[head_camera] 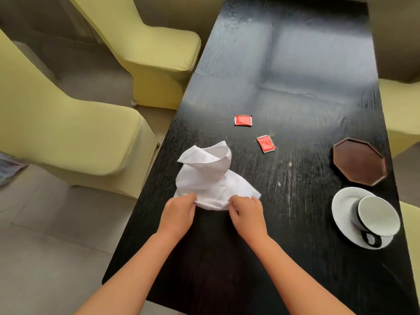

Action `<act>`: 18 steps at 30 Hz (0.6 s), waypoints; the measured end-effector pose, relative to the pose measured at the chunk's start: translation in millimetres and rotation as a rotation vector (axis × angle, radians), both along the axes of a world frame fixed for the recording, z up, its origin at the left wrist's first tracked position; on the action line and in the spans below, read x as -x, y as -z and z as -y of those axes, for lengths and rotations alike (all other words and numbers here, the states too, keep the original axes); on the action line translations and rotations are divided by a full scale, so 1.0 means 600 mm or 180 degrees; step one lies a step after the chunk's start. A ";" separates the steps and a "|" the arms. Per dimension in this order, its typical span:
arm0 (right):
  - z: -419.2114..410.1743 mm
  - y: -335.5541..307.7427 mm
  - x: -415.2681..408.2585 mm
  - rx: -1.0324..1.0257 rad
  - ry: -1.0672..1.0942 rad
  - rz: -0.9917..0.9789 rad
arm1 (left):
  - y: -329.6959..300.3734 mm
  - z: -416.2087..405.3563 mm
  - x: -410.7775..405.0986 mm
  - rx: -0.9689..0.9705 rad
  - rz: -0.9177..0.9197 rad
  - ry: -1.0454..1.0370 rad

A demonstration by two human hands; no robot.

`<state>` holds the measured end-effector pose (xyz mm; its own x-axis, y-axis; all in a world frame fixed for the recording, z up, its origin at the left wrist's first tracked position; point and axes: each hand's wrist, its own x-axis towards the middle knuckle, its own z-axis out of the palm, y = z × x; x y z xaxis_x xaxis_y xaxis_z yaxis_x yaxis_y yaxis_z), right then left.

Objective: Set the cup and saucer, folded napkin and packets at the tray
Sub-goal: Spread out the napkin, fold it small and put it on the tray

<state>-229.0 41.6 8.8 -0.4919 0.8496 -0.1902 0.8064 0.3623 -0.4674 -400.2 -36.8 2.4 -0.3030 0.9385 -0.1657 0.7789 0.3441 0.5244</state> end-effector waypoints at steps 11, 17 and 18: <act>-0.047 -0.234 -0.048 -0.0306 0.0627 -0.1859 | -0.225 -0.055 -0.033 -0.0819 0.0818 0.0122; -0.046 -0.310 -0.118 -0.0517 -0.0250 -0.1152 | -0.309 -0.049 -0.046 -0.1179 0.0437 0.0668; -0.043 -0.317 -0.129 -0.0590 -0.0375 -0.0880 | -0.320 -0.046 -0.044 -0.1182 0.0325 0.0837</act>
<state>-151.7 67.4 199.3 -0.5999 0.7916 0.1161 0.6062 0.5444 -0.5799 -373.7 -9.2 194.3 -0.0466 0.9827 0.1795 0.7524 -0.0836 0.6533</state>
